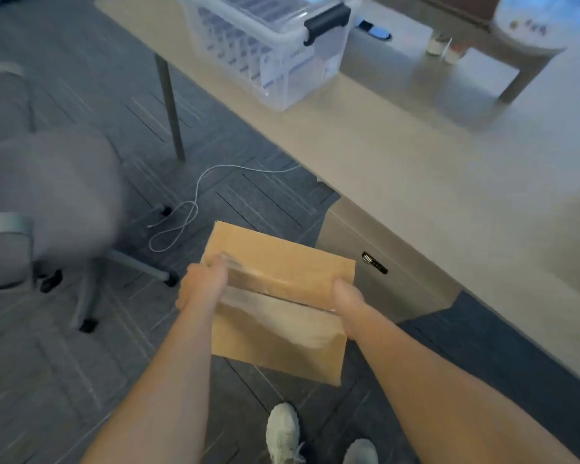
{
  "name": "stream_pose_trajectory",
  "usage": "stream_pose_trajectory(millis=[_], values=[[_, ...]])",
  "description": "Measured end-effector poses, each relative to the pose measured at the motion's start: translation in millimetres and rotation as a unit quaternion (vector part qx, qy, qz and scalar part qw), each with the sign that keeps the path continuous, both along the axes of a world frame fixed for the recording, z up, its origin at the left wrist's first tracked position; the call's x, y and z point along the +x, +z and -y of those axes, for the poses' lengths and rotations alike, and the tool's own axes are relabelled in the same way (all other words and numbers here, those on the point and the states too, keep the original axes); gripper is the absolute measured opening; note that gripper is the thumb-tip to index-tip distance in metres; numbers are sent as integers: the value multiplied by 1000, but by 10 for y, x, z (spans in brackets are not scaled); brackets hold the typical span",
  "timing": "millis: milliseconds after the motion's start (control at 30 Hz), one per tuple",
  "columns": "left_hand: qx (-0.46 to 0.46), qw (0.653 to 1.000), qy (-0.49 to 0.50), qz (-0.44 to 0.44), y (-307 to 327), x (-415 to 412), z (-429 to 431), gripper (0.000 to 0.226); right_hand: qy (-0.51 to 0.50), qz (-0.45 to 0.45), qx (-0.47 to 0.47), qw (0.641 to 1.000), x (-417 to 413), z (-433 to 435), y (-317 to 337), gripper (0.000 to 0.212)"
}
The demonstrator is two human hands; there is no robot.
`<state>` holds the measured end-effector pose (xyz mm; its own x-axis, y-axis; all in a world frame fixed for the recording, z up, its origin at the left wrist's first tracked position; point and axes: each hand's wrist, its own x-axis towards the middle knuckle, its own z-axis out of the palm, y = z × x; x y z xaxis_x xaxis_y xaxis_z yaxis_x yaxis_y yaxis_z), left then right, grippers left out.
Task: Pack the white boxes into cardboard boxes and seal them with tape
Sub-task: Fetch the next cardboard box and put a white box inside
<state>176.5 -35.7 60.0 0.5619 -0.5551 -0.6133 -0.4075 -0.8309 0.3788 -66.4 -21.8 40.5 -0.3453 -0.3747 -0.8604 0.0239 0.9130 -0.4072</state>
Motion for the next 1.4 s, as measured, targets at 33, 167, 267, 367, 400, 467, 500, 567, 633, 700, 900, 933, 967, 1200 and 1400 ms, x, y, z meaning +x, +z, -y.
stream_pose_trajectory(millis=[33, 167, 267, 367, 400, 467, 500, 567, 633, 700, 900, 933, 967, 1200, 1400], values=[[-16, 1000, 5, -5, 246, 56, -20, 78, 19, 13, -9, 1000, 38, 56, 260, 55], [-58, 998, 1, -2, 1182, 132, -60, 81, 108, -5, -57, 993, -10, 107, 1218, 52], [-82, 996, -22, -19, 1777, 2, -50, 80, 130, -23, -88, 987, -169, -22, 1951, 48], [-110, 992, -61, -26, 2220, -284, 35, 85, 146, -51, -160, 975, -438, -128, 2427, 58], [-119, 990, -74, -22, 2331, -408, 92, 88, 143, -60, -177, 972, -553, -135, 2543, 66], [-131, 984, -119, -15, 2535, -722, 185, 90, 122, -96, -192, 969, -855, -215, 2727, 78], [-134, 980, -144, -18, 2620, -902, 223, 90, 114, -123, -200, 965, -1034, -275, 2815, 76], [-146, 970, -190, -37, 2774, -1301, 250, 88, 104, -173, -208, 957, -1418, -422, 2983, 69], [-157, 955, -245, -55, 2885, -1724, 240, 86, 99, -212, -207, 950, -1830, -589, 3144, 69], [-156, 943, -285, -68, 2972, -2174, 184, 87, 99, -252, -206, 940, -2249, -789, 3274, 68], [-144, 903, -400, -57, 3129, -3640, -301, 83, 82, -310, -198, 926, -3529, -1564, 3392, 63], [-144, 897, -414, -57, 3121, -3890, -414, 81, 73, -308, -193, 929, -3765, -1709, 3375, 64], [-142, 891, -426, -62, 3108, -4146, -533, 79, 64, -305, -184, 932, -4008, -1869, 3364, 66], [-98, 875, -450, -150, 3222, -5956, -1363, 80, -5, -284, -154, 946, -5749, -3036, 3342, 68], [-64, 851, -482, -199, 3254, -7216, -1869, 76, -53, -301, -156, 939, -6914, -3661, 3481, 65]])
